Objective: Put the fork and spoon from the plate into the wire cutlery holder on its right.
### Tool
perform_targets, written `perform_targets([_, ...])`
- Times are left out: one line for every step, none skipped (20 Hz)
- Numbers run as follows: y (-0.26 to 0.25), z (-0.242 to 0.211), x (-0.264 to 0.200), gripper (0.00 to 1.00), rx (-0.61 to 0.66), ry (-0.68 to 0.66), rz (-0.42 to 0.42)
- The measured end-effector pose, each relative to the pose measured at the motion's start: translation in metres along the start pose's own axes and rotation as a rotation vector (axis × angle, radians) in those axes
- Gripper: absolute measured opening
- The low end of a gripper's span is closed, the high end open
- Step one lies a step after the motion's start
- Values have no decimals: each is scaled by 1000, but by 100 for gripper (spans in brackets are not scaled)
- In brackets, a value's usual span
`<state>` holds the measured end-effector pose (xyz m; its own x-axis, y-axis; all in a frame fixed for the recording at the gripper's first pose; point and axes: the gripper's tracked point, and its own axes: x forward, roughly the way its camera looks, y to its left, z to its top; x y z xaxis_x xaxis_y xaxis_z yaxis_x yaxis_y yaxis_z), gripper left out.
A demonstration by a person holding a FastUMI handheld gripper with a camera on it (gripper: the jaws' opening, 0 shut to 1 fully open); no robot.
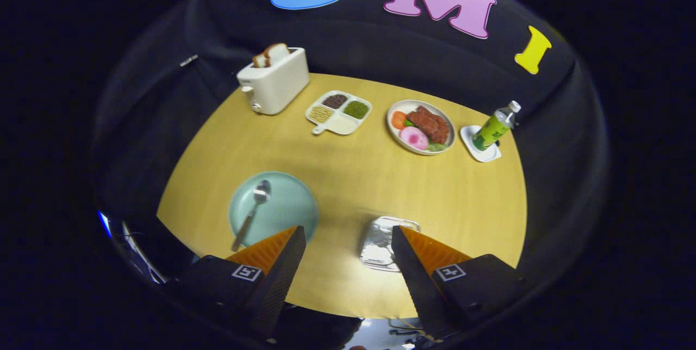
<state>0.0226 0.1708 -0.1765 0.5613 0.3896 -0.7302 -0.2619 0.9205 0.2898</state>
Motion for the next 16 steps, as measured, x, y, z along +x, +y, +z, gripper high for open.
perform_targets([21,0,6,99,15,-15,32])
perform_targets([38,-3,15,99,25,-24,50])
perform_targets([55,-9,24,99,35,-23,72])
perform_targets([73,-16,34,99,33,-14,98])
perform_targets([87,-26,43,100,25,3,114])
perform_targets([100,-35,52,100,10,21,128])
perform_targets([110,-42,64,100,0,33,133])
perform_targets([120,-49,76,100,-8,49,141])
perform_targets([132,-56,86,100,-12,63,142])
perform_targets([137,-60,96,100,-16,71,144])
perform_targets([142,-62,106,100,-18,79,139])
perform_targets([144,-64,116,100,-27,90,130])
perform_targets([144,-67,125,100,-36,104,119])
perform_targets([144,-69,133,100,-40,119,109])
perform_targets([145,-72,141,97,-35,135,100])
perform_targets([144,-75,147,90,-30,150,87])
